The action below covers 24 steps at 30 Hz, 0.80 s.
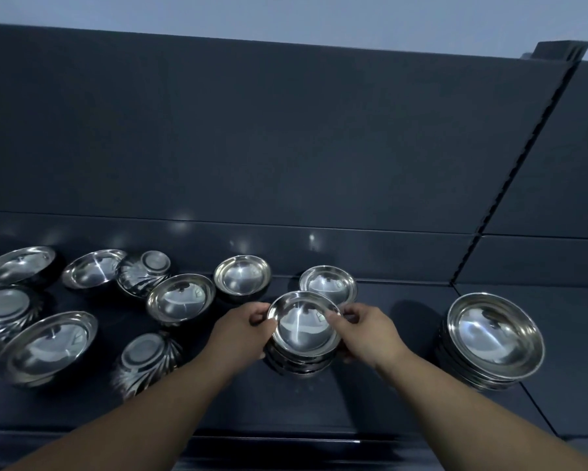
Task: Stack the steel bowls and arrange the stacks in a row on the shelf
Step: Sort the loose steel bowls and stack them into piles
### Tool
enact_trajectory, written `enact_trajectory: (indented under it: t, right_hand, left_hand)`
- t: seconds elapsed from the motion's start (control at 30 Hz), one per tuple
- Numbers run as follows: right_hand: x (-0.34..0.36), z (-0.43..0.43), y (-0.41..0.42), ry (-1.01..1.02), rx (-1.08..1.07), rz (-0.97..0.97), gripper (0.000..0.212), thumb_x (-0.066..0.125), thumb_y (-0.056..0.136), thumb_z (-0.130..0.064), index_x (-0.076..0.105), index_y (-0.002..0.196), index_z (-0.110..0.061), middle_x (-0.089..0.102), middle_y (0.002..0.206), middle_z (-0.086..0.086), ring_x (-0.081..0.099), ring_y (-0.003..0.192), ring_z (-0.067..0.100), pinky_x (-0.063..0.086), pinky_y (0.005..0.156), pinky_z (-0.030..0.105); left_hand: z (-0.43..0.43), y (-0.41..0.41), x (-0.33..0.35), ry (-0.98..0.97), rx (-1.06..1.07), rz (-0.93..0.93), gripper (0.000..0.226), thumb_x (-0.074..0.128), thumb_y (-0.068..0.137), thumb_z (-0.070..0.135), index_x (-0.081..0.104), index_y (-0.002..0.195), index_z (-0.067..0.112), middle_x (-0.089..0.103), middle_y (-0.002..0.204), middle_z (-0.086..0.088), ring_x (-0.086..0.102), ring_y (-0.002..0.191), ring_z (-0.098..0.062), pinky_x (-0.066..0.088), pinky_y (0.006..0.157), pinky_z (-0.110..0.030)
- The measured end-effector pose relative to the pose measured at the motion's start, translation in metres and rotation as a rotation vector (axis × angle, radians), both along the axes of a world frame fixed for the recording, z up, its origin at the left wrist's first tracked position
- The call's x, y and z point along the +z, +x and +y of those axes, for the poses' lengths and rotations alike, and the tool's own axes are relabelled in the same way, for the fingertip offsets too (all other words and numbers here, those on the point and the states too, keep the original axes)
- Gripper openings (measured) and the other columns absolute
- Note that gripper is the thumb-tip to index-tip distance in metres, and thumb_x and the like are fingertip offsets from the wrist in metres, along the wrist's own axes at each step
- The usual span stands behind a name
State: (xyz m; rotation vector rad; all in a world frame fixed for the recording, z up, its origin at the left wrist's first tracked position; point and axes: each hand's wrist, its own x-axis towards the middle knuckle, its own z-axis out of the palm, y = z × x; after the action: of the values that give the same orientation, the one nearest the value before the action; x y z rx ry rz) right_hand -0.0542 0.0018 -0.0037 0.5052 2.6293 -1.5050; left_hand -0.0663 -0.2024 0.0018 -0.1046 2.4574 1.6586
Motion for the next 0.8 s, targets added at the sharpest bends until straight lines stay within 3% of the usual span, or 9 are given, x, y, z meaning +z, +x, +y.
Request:
enact_trajectory:
  t: [0.1, 0.2, 0.27, 0.33, 0.4, 0.53, 0.67, 0.8]
  right_hand:
    - [-0.001, 0.01, -0.011, 0.058, -0.065, 0.009, 0.033, 0.062, 0.088, -0.051, 0.07, 0.097, -0.02, 0.073, 0.09, -0.002, 0.072, 0.072, 0.024, 0.059, 0.066, 0.033]
    - [-0.008, 0.026, -0.028, 0.097, -0.144, 0.002, 0.038, 0.063, 0.088, -0.046, 0.068, 0.112, -0.016, 0.072, 0.103, 0.001, 0.069, 0.096, 0.024, 0.055, 0.091, 0.038]
    - [-0.013, 0.034, -0.039, 0.085, -0.182, -0.035, 0.045, 0.066, 0.087, -0.042, 0.061, 0.123, -0.015, 0.071, 0.112, 0.006, 0.068, 0.102, 0.027, 0.053, 0.095, 0.039]
    - [-0.021, 0.038, -0.05, 0.033, -0.207, -0.077, 0.053, 0.068, 0.086, -0.038, 0.055, 0.132, -0.016, 0.07, 0.115, 0.01, 0.068, 0.1, 0.029, 0.055, 0.092, 0.041]
    - [-0.028, 0.037, -0.059, -0.127, -0.224, -0.125, 0.053, 0.068, 0.087, -0.032, 0.052, 0.134, -0.013, 0.07, 0.106, 0.011, 0.07, 0.087, 0.027, 0.059, 0.079, 0.04]
    - [-0.03, 0.028, -0.067, -0.389, -0.224, -0.199, 0.023, 0.055, 0.096, -0.012, 0.058, 0.118, -0.006, 0.068, 0.087, 0.012, 0.066, 0.07, 0.025, 0.059, 0.076, 0.043]
    - [-0.023, 0.028, -0.067, -0.491, -0.259, -0.176, 0.023, 0.047, 0.096, -0.002, 0.059, 0.117, -0.001, 0.068, 0.082, 0.015, 0.065, 0.062, 0.025, 0.058, 0.051, 0.029]
    - [-0.006, 0.039, -0.059, -0.582, -0.322, -0.082, 0.025, 0.044, 0.098, -0.005, 0.057, 0.118, 0.001, 0.07, 0.084, 0.02, 0.066, 0.062, 0.025, 0.058, 0.051, 0.027]
  left_hand:
    - [0.0, -0.003, -0.002, 0.003, -0.003, 0.007, 0.027, 0.06, 0.088, 0.018, 0.066, 0.113, 0.026, 0.065, 0.094, 0.014, 0.064, 0.082, -0.006, 0.055, 0.059, -0.022]
    - [0.0, -0.006, -0.006, 0.023, 0.002, 0.01, 0.021, 0.06, 0.088, 0.017, 0.067, 0.105, 0.028, 0.068, 0.092, 0.013, 0.063, 0.073, -0.007, 0.054, 0.057, -0.021]
    - [0.0, -0.008, -0.009, 0.049, 0.01, -0.007, 0.019, 0.06, 0.089, 0.019, 0.065, 0.105, 0.029, 0.068, 0.096, 0.011, 0.063, 0.074, -0.008, 0.054, 0.058, -0.022]
    - [-0.001, -0.009, -0.012, 0.077, 0.017, -0.036, 0.021, 0.06, 0.09, 0.024, 0.065, 0.11, 0.029, 0.068, 0.102, 0.009, 0.065, 0.083, -0.01, 0.055, 0.059, -0.024]
    - [-0.001, -0.009, -0.015, 0.108, 0.023, -0.063, 0.024, 0.059, 0.09, 0.029, 0.066, 0.114, 0.029, 0.068, 0.106, 0.007, 0.066, 0.09, -0.013, 0.056, 0.06, -0.025]
    - [0.001, -0.01, -0.019, 0.148, 0.038, -0.095, 0.023, 0.059, 0.091, 0.034, 0.067, 0.112, 0.032, 0.069, 0.107, 0.009, 0.066, 0.095, -0.012, 0.06, 0.065, -0.031]
    - [0.002, -0.011, -0.02, 0.171, 0.048, -0.099, 0.02, 0.059, 0.091, 0.032, 0.067, 0.11, 0.033, 0.07, 0.104, 0.01, 0.065, 0.094, -0.01, 0.06, 0.066, -0.033]
    - [0.008, -0.012, -0.021, 0.198, 0.037, -0.123, 0.02, 0.059, 0.092, 0.032, 0.066, 0.111, 0.032, 0.071, 0.104, 0.005, 0.068, 0.094, -0.016, 0.06, 0.067, -0.034]
